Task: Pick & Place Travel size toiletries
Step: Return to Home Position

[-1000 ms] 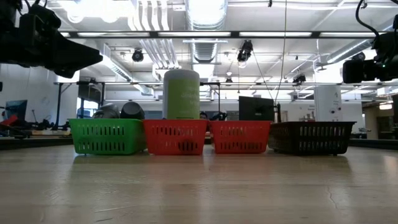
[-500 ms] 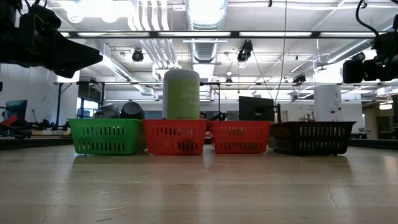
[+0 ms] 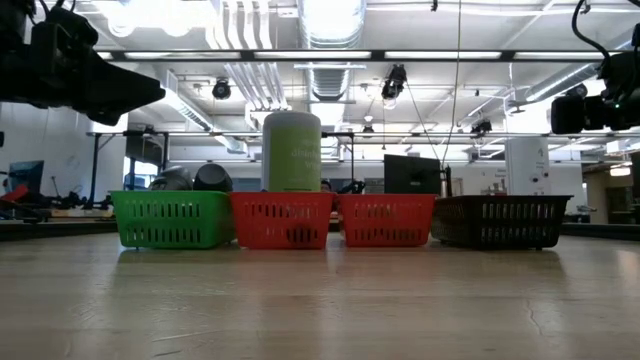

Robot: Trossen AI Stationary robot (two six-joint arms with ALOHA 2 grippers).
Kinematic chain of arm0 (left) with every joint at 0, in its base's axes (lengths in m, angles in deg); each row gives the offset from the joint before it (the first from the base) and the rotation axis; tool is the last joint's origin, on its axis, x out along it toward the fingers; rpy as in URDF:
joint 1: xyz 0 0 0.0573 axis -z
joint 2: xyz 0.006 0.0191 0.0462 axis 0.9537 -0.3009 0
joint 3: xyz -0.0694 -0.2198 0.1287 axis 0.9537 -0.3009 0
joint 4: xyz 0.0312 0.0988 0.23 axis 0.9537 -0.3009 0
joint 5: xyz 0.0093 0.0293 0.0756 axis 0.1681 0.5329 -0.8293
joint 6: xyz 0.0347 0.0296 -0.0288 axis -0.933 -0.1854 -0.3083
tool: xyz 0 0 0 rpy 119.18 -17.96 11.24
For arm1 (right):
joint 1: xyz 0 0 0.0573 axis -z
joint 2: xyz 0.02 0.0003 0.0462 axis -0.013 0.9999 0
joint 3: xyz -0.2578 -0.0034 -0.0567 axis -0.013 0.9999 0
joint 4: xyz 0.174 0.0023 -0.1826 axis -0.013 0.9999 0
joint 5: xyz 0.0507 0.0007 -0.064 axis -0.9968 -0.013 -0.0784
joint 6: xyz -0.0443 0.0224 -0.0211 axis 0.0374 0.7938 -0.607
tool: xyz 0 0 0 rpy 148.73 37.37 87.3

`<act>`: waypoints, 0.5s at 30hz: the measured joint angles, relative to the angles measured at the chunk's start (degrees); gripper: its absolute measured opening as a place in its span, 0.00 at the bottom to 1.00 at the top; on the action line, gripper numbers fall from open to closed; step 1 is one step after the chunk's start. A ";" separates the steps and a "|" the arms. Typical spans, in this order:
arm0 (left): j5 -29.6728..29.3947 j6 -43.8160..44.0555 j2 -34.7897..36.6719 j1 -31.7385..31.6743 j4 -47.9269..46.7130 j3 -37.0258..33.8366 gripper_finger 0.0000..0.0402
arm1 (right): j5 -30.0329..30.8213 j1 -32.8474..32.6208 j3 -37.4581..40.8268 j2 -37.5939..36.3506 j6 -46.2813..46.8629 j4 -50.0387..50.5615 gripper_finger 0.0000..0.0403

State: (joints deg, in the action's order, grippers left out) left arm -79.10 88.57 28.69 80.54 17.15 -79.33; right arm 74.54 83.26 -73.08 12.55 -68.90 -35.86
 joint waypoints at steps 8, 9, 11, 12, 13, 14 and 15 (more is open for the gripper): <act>0.00 0.00 0.01 0.00 -0.02 0.00 0.39 | 0.00 -0.01 0.01 0.00 0.00 0.00 0.25; 0.00 0.00 0.00 0.00 -0.02 0.00 0.39 | -0.01 0.00 0.00 0.00 0.00 0.00 0.25; 0.00 0.00 0.01 0.00 -0.01 0.00 0.39 | -0.01 0.00 -0.01 0.00 0.00 0.00 0.27; 0.00 0.02 0.00 0.00 -0.02 0.00 0.39 | 0.00 0.00 0.01 0.00 0.00 0.00 0.27; 0.00 0.00 0.02 0.00 -0.02 0.00 0.39 | 0.01 -0.01 0.00 0.00 0.00 0.00 0.28; 0.00 0.00 0.01 0.00 -0.01 0.00 0.39 | 0.00 -0.01 0.00 0.00 0.00 0.00 0.28; 0.00 0.00 0.01 -0.02 -0.01 0.00 0.39 | 0.00 -0.01 0.00 0.00 0.00 0.00 0.29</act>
State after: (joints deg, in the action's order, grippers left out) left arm -79.10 88.57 28.70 80.52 17.14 -79.33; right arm 74.54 83.25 -73.08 12.55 -68.90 -35.86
